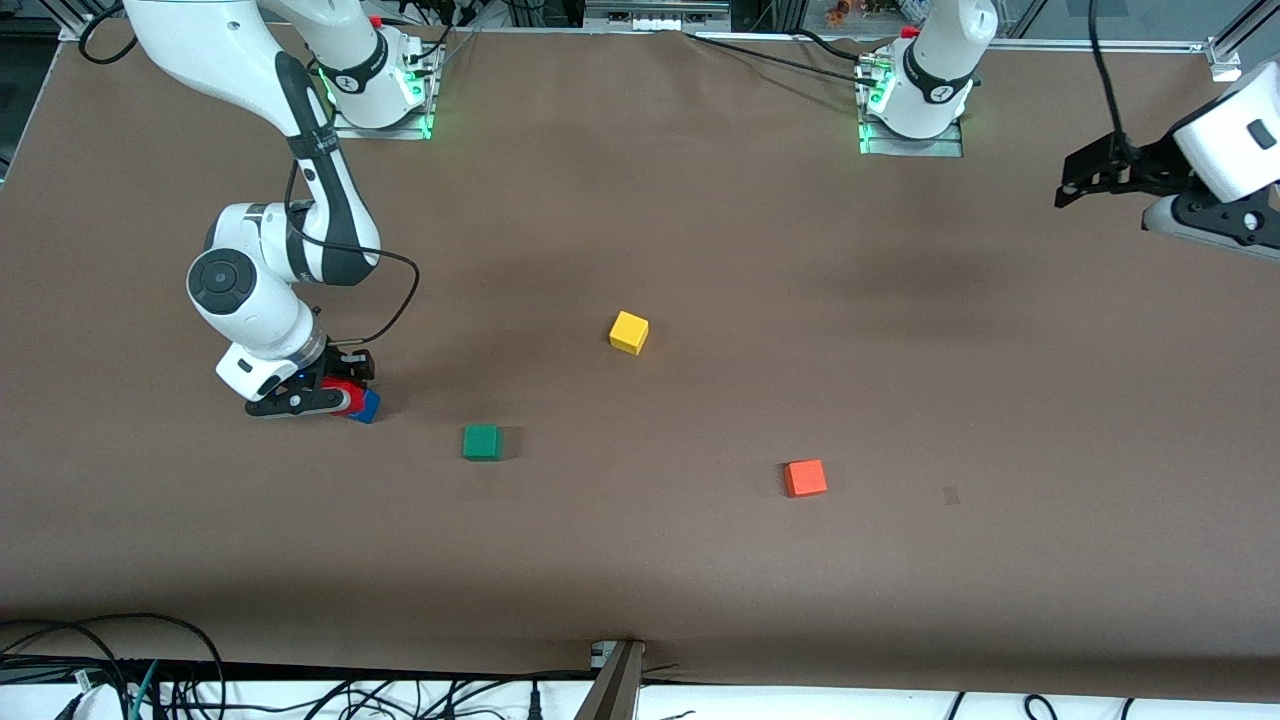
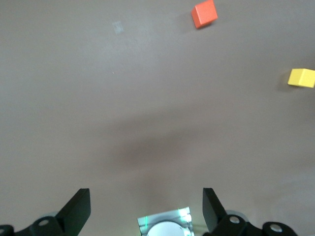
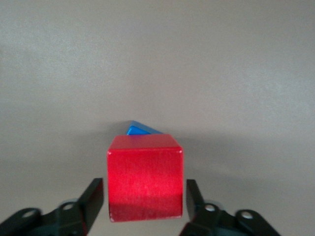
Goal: Pass red block to right arm, stack on blue
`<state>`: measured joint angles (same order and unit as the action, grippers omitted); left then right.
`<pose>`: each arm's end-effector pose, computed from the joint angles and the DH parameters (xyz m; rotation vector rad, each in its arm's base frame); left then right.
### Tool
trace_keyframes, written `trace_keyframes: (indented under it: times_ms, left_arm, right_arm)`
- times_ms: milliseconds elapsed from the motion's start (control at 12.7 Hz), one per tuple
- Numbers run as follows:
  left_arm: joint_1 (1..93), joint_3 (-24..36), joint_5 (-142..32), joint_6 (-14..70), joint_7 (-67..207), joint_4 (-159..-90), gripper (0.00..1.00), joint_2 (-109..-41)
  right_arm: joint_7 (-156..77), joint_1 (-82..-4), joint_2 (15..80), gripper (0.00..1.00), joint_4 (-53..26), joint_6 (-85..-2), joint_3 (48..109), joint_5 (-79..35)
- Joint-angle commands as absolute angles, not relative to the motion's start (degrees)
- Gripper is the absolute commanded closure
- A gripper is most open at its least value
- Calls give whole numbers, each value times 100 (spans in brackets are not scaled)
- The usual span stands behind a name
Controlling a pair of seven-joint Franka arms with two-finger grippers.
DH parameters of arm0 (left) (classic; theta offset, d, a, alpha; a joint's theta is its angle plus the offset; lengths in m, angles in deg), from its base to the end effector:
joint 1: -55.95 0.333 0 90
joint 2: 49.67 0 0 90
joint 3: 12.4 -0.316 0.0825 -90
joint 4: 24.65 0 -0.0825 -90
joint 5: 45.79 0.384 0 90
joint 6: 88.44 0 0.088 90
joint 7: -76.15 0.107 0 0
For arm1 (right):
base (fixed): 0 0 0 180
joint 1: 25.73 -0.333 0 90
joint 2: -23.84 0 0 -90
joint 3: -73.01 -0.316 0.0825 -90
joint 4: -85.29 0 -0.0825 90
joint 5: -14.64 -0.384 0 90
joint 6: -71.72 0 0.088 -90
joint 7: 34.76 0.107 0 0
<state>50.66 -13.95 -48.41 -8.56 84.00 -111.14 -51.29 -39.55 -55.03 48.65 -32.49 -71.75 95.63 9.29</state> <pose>0.5427 -0.0412 0.6233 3.0675 -0.3187 -0.2192 0.5944 0.0743 0.2437 3.0274 0.2479 0.0825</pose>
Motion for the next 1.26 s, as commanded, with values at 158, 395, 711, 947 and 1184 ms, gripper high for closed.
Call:
trace_keyframes:
  times_ms: [158, 395, 711, 947, 1184]
  left_arm:
    - [4839, -1504, -4685, -372, 7659, -11738, 0, -4782]
    - [4944, -1495, -4702, -362, 7659, -11598, 0, -4974]
    - [5120, -1477, -4729, -354, 7668, -11456, 0, -5143]
    - [5102, -1442, -4676, -301, 7676, -11456, 0, -5134]
    - [5085, -1425, -4510, -231, 7659, -11456, 0, -5178]
  right_arm:
    - [-3985, -5526, 4336, 0, -2549, -5665, 9577, 963]
    - [-4151, -5508, 4265, 0, -1135, -3810, 9727, 1041]
    - [-4275, -5088, 4274, 0, 388, -2558, 9885, 1087]
    - [-4319, -5051, 4221, 0, 1310, -1550, 10323, 1033]
    - [-4048, -5156, 4169, 0, 1348, -966, 10273, 1033]
